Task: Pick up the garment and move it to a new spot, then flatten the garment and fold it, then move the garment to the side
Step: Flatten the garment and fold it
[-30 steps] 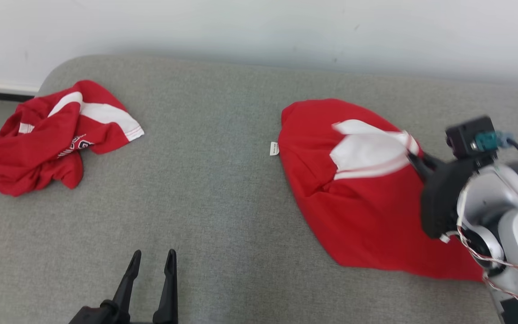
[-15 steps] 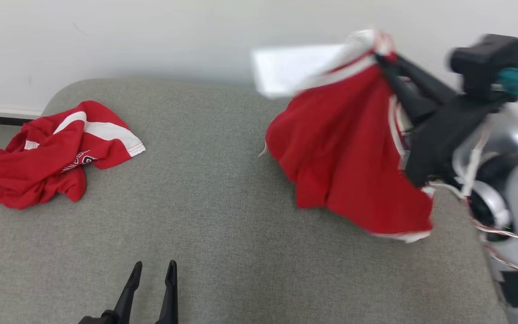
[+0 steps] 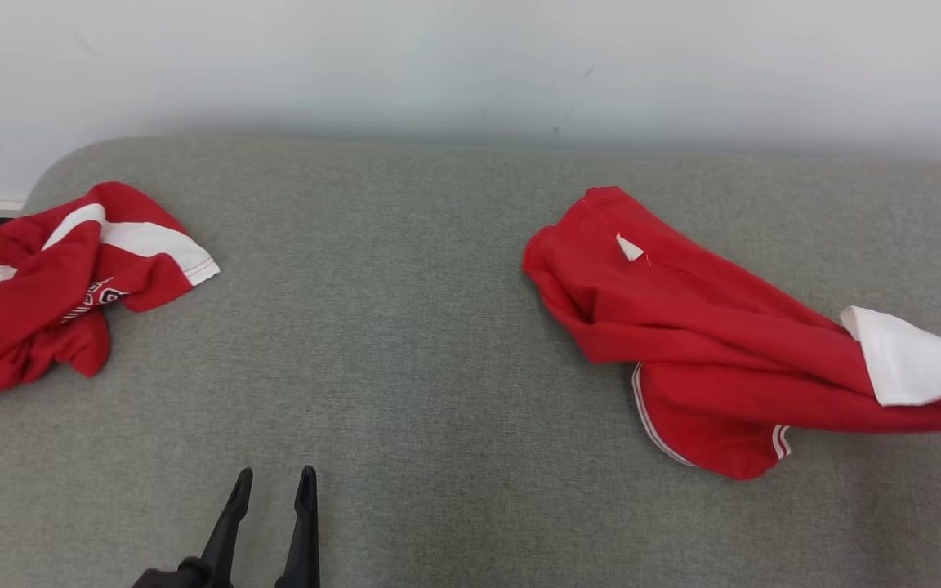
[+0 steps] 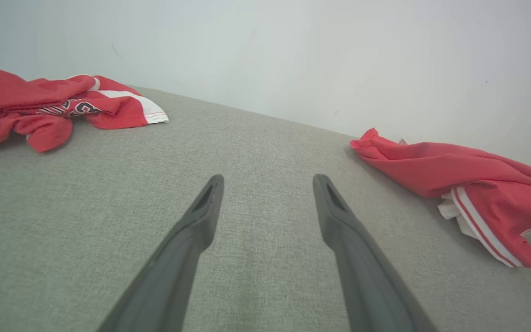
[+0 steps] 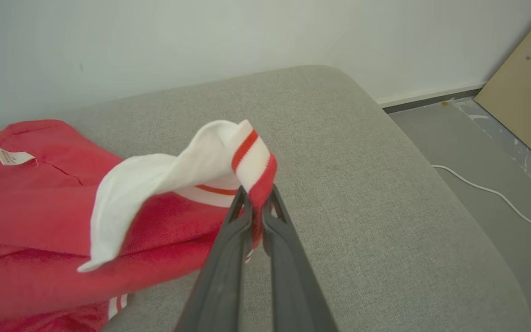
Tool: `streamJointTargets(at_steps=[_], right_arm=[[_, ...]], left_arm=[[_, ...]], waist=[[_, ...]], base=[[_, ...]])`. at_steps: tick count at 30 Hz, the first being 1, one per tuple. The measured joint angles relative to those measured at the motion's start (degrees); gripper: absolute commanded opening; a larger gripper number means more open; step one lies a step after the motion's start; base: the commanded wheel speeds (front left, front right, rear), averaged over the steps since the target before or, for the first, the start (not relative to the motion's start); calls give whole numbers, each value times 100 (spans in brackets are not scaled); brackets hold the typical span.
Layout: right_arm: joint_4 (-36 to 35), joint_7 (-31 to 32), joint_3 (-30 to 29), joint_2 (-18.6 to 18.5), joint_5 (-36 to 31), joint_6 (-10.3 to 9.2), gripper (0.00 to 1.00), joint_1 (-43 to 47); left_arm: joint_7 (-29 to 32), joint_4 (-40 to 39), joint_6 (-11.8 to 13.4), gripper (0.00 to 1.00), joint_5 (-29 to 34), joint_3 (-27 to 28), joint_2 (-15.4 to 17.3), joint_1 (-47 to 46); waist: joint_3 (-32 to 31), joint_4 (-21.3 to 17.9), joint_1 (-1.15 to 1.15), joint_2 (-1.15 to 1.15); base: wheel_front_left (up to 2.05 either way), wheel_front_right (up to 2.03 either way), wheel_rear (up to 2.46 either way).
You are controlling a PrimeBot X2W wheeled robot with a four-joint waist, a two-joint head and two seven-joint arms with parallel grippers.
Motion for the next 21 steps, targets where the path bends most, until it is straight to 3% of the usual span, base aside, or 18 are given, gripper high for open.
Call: streamJointTargets(at_steps=[7, 8, 9, 10, 21], right_arm=[[1262, -500, -926, 313, -191, 0, 0, -58], [1418, -561, -999, 335, -222, 0, 6, -97], [1552, -630, -1054, 359, -258, 0, 48, -116], [1642, -690, -1091, 393, -270, 0, 100, -140], [1741, -1060, -776, 436, 113, 0, 100, 130]], left_arm=[[0, 18, 0, 100, 0, -82, 16, -232], [0, 20, 0, 100, 0, -94, 27, -246], [0, 27, 0, 100, 0, -101, 38, -260], [0, 26, 0, 100, 0, -99, 43, -272], [0, 90, 0, 100, 0, -56, 80, -270]], waist=[[192, -174, 0, 0], [217, -192, 0, 0], [240, -208, 0, 0], [258, -223, 0, 0], [158, -288, 0, 0]], base=[[0, 0, 0], [0, 0, 0], [0, 0, 0], [0, 0, 0], [0, 0, 0]])
